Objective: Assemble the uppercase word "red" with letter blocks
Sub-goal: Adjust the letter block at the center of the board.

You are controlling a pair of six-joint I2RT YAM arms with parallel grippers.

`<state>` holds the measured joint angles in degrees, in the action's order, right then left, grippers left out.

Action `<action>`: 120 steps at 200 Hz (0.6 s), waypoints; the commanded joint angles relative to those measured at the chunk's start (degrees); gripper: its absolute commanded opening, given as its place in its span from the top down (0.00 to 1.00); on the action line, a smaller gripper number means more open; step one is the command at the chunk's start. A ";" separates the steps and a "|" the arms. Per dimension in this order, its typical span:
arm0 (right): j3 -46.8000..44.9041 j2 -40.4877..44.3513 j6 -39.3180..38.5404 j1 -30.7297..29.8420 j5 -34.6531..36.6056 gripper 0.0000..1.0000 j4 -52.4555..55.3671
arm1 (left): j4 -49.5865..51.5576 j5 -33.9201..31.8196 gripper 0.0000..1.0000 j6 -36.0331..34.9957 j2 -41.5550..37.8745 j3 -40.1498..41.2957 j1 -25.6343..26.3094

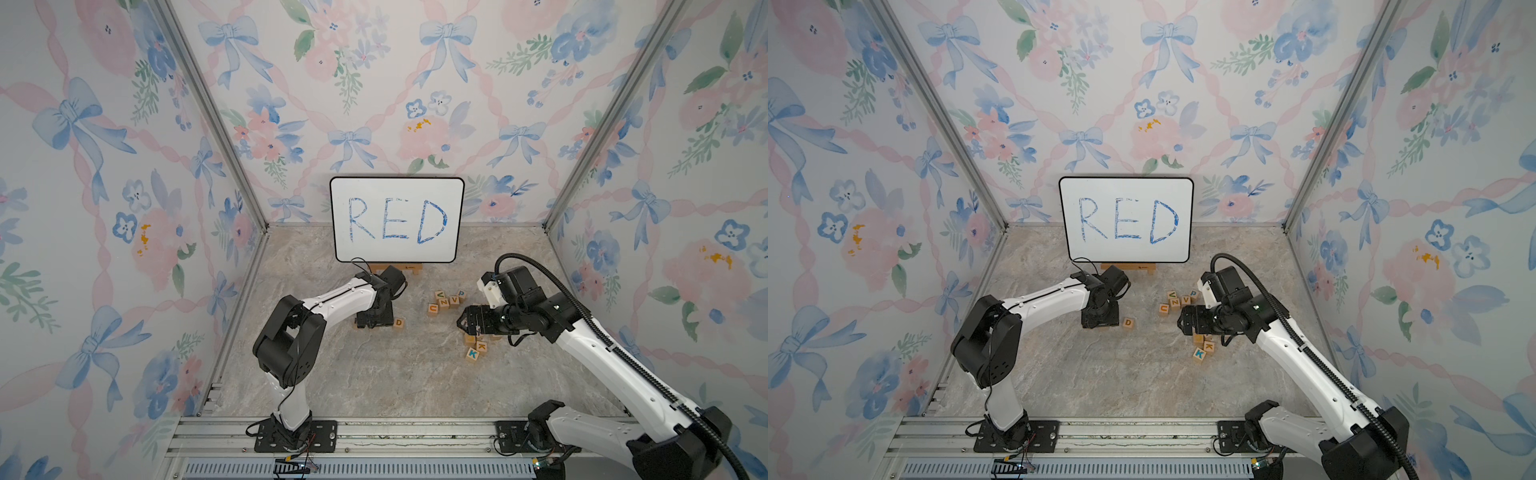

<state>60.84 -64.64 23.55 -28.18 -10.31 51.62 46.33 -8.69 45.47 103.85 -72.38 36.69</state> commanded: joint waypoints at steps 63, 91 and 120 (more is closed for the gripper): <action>1.81 -0.65 -0.96 -0.20 -0.16 0.03 1.58 | -2.89 1.02 0.39 -2.94 5.27 -1.95 0.92; 1.38 -0.35 -0.55 -0.20 -0.15 0.03 1.47 | -3.34 -0.75 0.39 -4.31 5.09 -2.76 2.07; 1.39 -0.31 -0.58 -0.20 0.22 0.03 1.21 | -3.52 -3.32 0.38 -6.88 4.22 -3.25 3.25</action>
<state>61.04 -64.86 23.38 -28.23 -10.31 51.96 42.89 -8.78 41.71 108.84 -74.50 38.92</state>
